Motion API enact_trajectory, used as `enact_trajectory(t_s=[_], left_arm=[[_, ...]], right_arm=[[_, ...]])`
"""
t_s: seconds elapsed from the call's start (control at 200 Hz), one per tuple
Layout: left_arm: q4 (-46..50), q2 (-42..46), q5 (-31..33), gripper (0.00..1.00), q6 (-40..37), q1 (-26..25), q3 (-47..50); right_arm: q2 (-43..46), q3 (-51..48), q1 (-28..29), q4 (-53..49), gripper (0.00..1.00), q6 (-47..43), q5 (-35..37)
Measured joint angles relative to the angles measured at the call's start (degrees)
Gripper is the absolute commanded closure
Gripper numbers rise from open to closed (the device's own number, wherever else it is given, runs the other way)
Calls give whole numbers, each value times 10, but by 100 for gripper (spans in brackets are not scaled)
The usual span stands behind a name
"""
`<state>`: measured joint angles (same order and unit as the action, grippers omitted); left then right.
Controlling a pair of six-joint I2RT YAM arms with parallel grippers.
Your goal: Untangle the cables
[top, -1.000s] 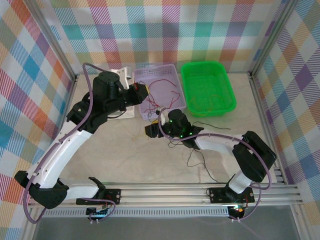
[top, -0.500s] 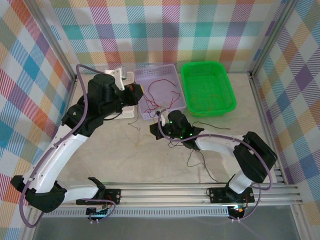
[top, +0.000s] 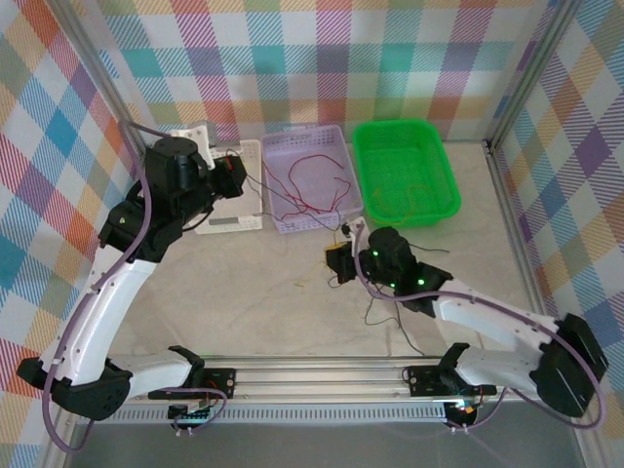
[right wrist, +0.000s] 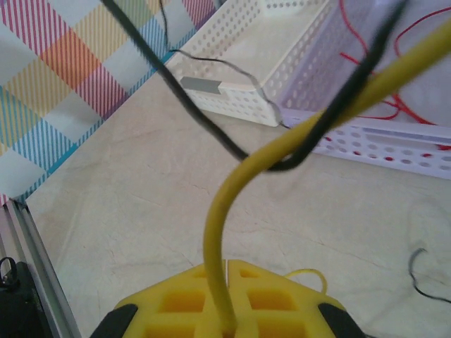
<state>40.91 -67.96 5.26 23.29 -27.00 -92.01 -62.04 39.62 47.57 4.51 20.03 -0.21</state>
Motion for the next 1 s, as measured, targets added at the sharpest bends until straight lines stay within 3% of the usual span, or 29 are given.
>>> enact_trajectory(t_s=[0.235, 0.5, 1.0], left_arm=[[12, 1, 16, 100, -11, 23, -3], [16, 1, 23, 100, -16, 44, -27], [12, 15, 11, 100, -15, 47, -36]], right_arm=[[149, -12, -12, -95, 100, -7, 24], [257, 2, -16, -207, 100, -11, 48], [231, 186, -16, -316, 100, -67, 110]])
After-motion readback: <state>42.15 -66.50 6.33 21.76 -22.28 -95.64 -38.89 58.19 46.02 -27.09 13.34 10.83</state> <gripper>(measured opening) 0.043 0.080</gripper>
